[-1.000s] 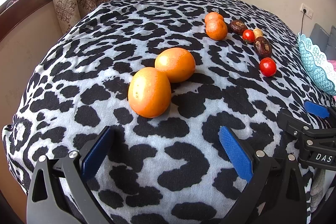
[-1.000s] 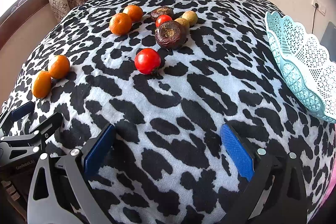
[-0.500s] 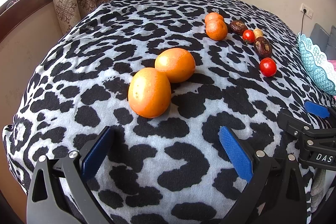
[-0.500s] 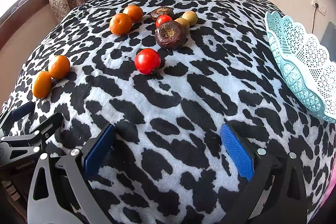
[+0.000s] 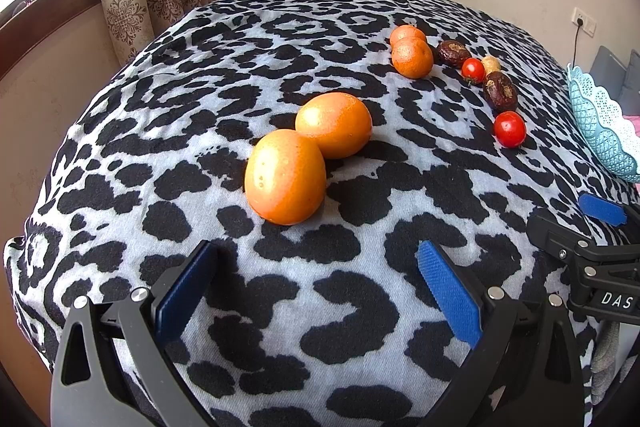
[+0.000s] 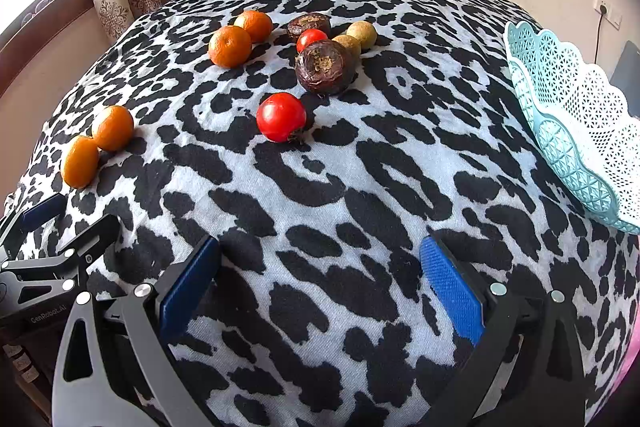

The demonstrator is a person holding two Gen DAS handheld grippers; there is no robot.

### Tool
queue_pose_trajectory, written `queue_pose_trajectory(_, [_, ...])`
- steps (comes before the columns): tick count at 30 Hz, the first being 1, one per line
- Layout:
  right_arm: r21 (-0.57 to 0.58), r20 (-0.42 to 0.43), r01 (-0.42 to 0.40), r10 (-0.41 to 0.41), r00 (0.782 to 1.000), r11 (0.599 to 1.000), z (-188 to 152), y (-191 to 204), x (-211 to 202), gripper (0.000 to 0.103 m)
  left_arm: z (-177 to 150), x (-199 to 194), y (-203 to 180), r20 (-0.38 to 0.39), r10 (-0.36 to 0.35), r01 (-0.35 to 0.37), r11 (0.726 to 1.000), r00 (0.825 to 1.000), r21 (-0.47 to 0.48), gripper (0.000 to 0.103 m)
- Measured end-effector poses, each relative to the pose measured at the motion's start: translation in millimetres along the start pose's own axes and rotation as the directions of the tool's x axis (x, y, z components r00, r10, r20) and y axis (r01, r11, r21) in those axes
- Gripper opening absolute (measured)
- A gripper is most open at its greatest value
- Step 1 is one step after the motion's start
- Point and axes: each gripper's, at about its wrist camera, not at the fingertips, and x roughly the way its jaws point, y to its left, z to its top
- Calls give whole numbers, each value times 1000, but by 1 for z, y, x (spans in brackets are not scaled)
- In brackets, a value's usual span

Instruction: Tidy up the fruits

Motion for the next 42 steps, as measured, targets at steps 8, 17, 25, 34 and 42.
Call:
queue_pose_trajectory(8, [1,0,-3,3,1000,1000,1,0,0,101,-1,-3,5,-6,-33,33,999,999,5,98])
queue_pose_trajectory(17, [-5,-1,9,-9,1000,1000,1,1,0,101,0,-18,14,14,-61,61,998,998,22,98])
queue_pose_trajectory(25, [-8,-3,14,-14,1000,1000,1,2,2,101,13,-28,38,69,-67,70,997,995,-34,97])
queue_pose_trajectory(34, [-9,-3,15,-15,1000,1000,0,2,3,101,23,-4,42,-12,-162,161,985,987,-59,72])
queue_pose_trajectory(42, [4,-19,-30,30,999,1000,6,-2,-1,101,28,-2,41,7,-182,182,983,983,-27,38])
